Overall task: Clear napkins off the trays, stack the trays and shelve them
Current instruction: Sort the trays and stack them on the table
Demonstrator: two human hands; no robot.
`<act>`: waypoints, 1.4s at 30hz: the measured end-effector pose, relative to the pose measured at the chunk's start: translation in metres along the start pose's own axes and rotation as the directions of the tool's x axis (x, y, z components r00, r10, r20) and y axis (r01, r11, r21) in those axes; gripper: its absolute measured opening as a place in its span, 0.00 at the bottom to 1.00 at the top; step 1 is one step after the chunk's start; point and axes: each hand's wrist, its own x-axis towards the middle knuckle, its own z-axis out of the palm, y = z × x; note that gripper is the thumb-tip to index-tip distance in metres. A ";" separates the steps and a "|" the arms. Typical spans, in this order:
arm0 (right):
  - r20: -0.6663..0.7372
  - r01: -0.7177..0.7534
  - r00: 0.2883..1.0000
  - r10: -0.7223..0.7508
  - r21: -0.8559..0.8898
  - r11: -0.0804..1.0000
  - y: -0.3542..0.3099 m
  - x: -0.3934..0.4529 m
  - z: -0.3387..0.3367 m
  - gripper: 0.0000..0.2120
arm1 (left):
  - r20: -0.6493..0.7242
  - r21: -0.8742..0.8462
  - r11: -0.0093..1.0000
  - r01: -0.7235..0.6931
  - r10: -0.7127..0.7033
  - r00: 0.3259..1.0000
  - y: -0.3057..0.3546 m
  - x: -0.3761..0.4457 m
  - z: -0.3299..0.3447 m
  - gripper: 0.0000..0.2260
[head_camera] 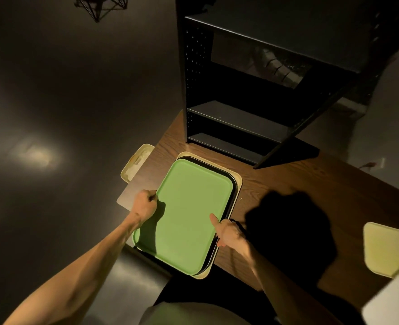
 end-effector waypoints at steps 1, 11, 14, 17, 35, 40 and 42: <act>-0.024 0.042 0.999 -0.042 0.007 0.999 0.003 0.001 0.002 0.34 | -0.005 0.036 0.999 -0.015 0.015 1.000 -0.002 0.001 -0.001 0.10; -0.112 0.069 0.992 -0.050 0.171 0.983 0.007 0.000 -0.001 0.24 | -0.014 0.043 0.994 -0.100 0.100 0.995 -0.009 -0.001 0.009 0.13; -0.115 0.090 0.991 -0.064 0.240 0.967 0.011 0.003 -0.001 0.25 | -0.011 0.046 0.993 -0.105 0.105 0.994 -0.005 0.002 0.010 0.17; -0.121 0.088 0.991 -0.057 0.276 0.957 0.015 0.009 -0.001 0.26 | 0.005 0.052 0.994 -0.100 0.100 0.995 -0.005 0.007 0.011 0.17; -0.292 0.279 0.937 -0.190 0.300 0.912 0.060 -0.012 -0.098 0.14 | 0.165 0.069 0.878 -0.474 0.459 0.873 0.130 -0.034 0.048 0.16; -0.420 0.368 0.889 -0.181 0.424 0.828 0.105 -0.050 -0.131 0.17 | 0.257 0.007 0.856 -0.517 0.498 0.828 0.177 -0.060 0.099 0.15; -0.454 0.376 0.880 -0.142 0.482 0.791 0.133 -0.056 -0.137 0.18 | 0.292 0.006 0.858 -0.514 0.490 0.821 0.191 -0.069 0.121 0.15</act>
